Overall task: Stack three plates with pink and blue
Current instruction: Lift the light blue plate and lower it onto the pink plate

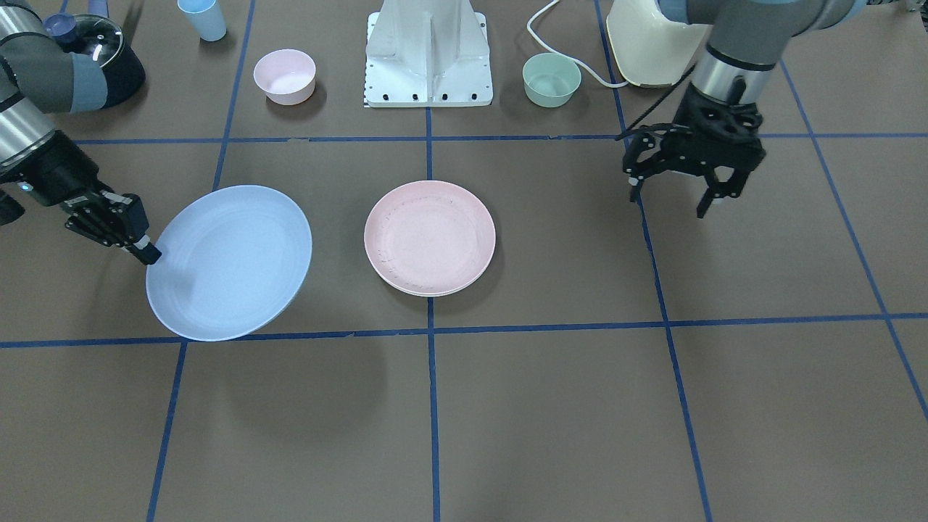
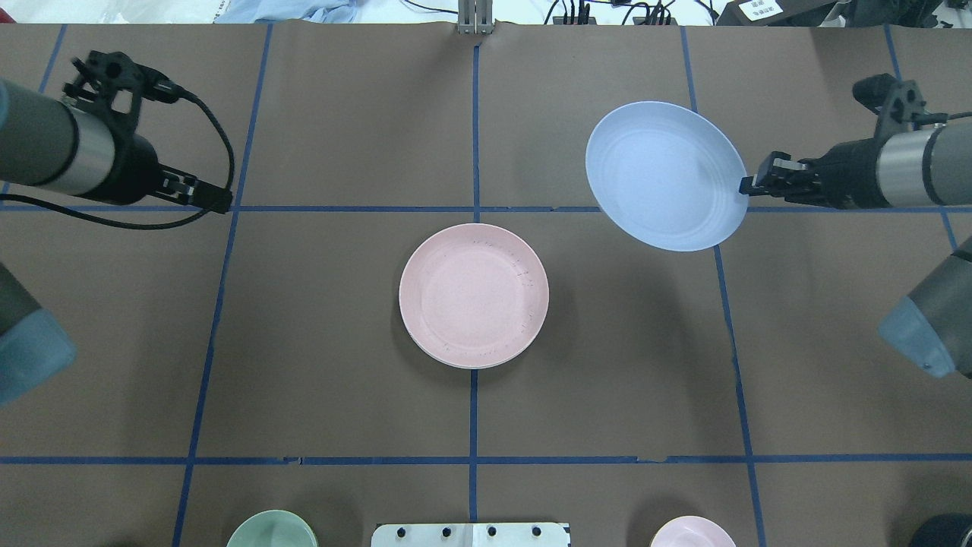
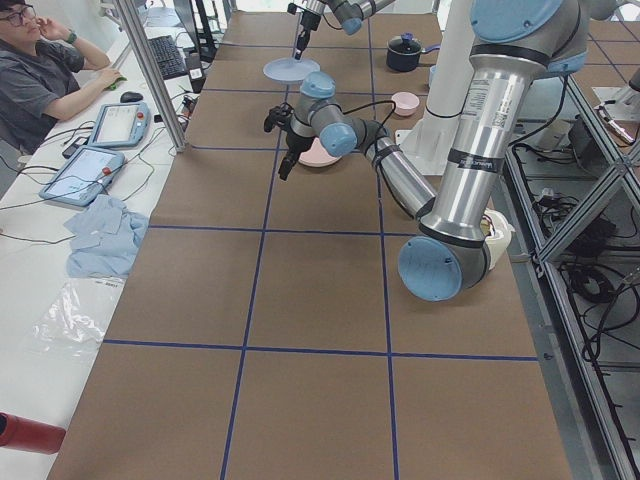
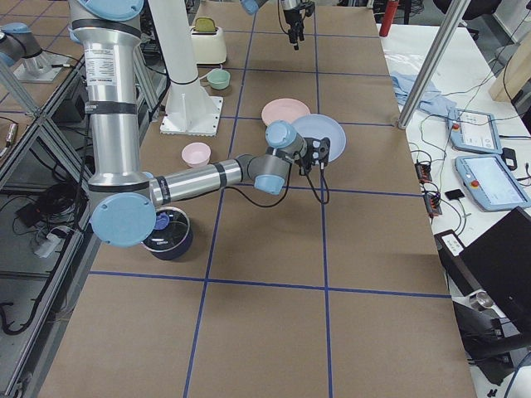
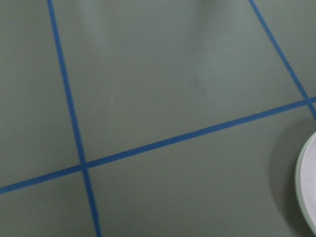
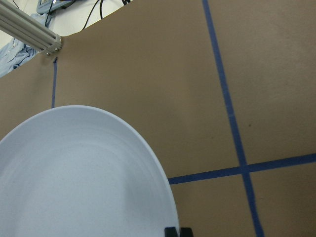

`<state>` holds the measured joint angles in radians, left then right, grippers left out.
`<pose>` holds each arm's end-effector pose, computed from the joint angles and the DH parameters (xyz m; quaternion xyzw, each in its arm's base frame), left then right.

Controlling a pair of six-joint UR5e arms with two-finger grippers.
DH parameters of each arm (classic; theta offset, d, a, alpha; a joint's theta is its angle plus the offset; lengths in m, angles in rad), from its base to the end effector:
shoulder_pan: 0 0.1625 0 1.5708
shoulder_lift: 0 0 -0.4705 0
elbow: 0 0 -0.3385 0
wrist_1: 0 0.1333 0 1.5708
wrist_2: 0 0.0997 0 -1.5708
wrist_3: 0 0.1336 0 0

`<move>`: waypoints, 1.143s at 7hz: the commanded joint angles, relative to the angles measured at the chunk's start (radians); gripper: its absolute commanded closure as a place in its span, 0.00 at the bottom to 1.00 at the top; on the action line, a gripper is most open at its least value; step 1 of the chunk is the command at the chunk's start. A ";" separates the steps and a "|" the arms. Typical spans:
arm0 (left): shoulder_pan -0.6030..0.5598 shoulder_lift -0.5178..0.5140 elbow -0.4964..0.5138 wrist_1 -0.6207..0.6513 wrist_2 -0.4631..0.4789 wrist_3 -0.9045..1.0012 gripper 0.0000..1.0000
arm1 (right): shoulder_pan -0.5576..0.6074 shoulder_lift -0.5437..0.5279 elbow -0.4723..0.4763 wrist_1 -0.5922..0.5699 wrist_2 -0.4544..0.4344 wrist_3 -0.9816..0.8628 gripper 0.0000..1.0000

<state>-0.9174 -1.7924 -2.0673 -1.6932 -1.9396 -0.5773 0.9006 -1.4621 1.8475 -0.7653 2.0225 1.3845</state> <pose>0.2471 -0.4628 0.4076 0.2309 0.3682 0.1089 0.8940 -0.2601 -0.4489 0.4550 0.1240 -0.5637 0.1644 0.7999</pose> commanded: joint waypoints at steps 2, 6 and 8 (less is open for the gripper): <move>-0.326 0.129 0.062 0.004 -0.123 0.496 0.00 | -0.327 0.251 0.082 -0.402 -0.343 0.125 1.00; -0.397 0.139 0.099 0.003 -0.147 0.599 0.00 | -0.540 0.307 0.056 -0.566 -0.554 0.136 1.00; -0.397 0.154 0.101 -0.002 -0.150 0.597 0.00 | -0.519 0.315 0.039 -0.578 -0.567 0.119 0.00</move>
<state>-1.3141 -1.6502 -1.9671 -1.6915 -2.0869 0.0209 0.3691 -1.1554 1.8932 -1.3303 1.4636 1.5144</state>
